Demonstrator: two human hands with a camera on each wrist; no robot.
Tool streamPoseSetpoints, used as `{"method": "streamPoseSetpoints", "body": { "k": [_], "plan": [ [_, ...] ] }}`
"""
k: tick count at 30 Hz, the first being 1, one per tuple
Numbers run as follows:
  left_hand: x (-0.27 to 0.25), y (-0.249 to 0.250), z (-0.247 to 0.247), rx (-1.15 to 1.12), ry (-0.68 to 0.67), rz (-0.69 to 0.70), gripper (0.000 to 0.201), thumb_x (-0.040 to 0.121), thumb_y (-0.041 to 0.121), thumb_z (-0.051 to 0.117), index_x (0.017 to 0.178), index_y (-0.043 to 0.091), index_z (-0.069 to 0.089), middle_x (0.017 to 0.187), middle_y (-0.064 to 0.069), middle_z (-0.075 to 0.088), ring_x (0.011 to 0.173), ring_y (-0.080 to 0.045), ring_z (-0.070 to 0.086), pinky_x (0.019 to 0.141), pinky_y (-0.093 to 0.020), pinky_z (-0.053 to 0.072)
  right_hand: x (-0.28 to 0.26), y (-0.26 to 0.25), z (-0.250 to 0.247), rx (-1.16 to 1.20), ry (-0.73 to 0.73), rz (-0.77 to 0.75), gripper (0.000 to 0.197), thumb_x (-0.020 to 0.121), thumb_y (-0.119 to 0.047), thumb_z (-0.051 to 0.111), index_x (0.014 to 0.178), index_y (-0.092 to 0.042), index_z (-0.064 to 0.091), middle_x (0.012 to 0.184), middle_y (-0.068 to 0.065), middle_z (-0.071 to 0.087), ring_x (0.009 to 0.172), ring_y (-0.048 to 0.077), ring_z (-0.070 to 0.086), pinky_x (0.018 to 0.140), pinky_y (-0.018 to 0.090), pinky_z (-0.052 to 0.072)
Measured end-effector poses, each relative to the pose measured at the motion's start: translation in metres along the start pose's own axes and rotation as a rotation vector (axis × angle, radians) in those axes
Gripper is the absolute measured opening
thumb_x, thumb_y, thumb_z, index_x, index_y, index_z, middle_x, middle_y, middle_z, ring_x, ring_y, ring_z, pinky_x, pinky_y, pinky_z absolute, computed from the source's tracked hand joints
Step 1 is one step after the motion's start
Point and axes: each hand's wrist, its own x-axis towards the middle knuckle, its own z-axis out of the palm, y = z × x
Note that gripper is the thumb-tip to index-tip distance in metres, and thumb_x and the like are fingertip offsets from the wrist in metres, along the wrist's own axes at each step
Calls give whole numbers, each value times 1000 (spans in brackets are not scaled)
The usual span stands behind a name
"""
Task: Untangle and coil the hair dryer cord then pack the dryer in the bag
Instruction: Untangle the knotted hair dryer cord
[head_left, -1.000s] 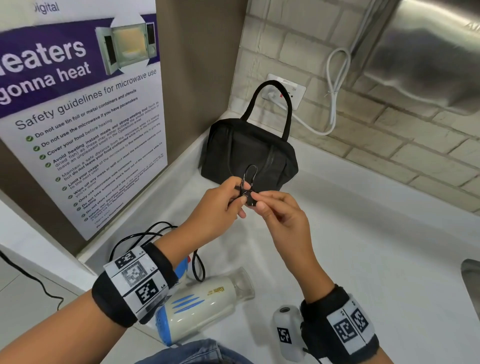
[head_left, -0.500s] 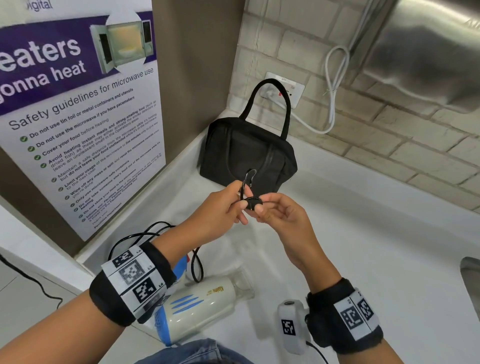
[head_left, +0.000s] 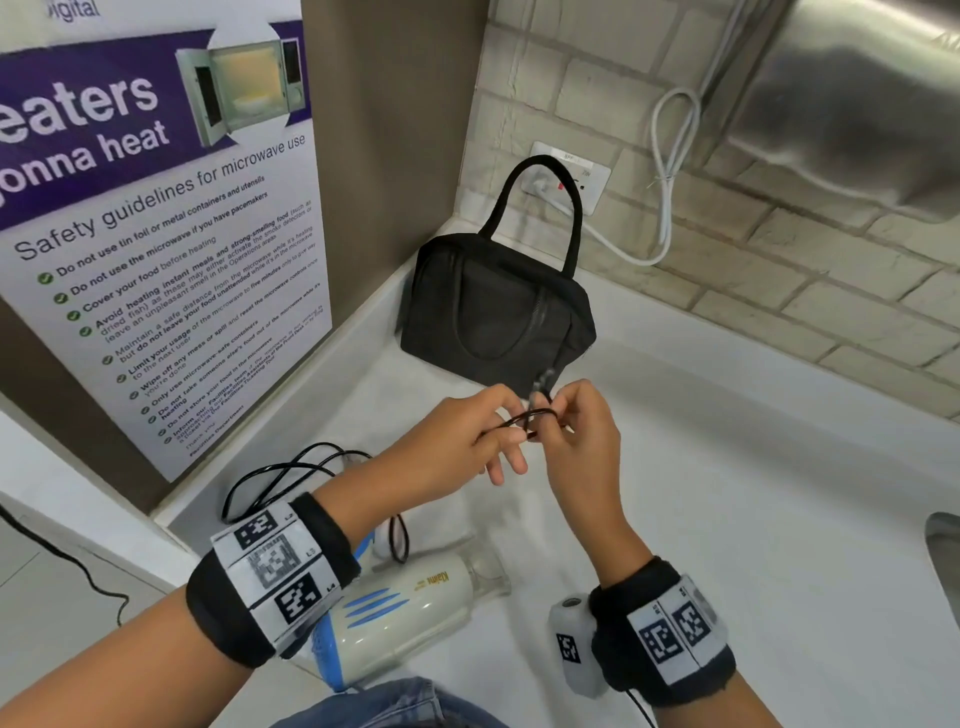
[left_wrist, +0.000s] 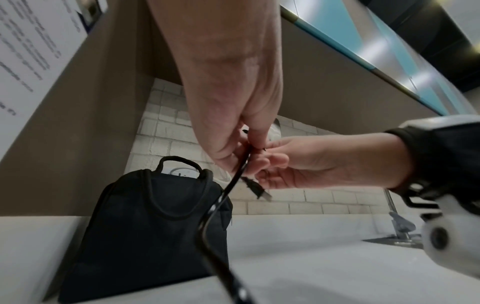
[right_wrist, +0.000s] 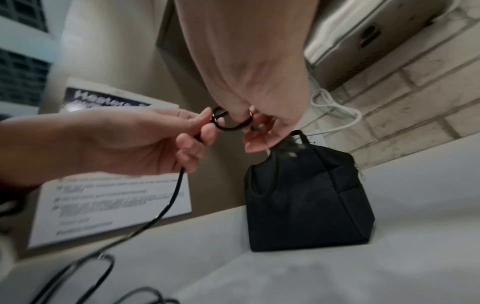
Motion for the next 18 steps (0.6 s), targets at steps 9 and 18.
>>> {"method": "streamPoseSetpoints", "body": {
  "k": [9,18],
  "plan": [
    [6,-1,-13,91,199,-36,14,97,25,46,92,20,58,75,9,70,58,-3,64,55,-11,44,0,-8,-18,21,-353,208,10,89,-22,61,85,-13,57,84,6,68,74,13,61,66,25,50],
    [4,6,-11,173,251,57,11,98,25,44,95,21,53,82,7,70,71,-4,65,64,-8,44,2,-24,-28,-124,-358,-176,54,84,-9,61,126,-36,43,118,-15,46,113,2,44,92,11,36]
  ]
}}
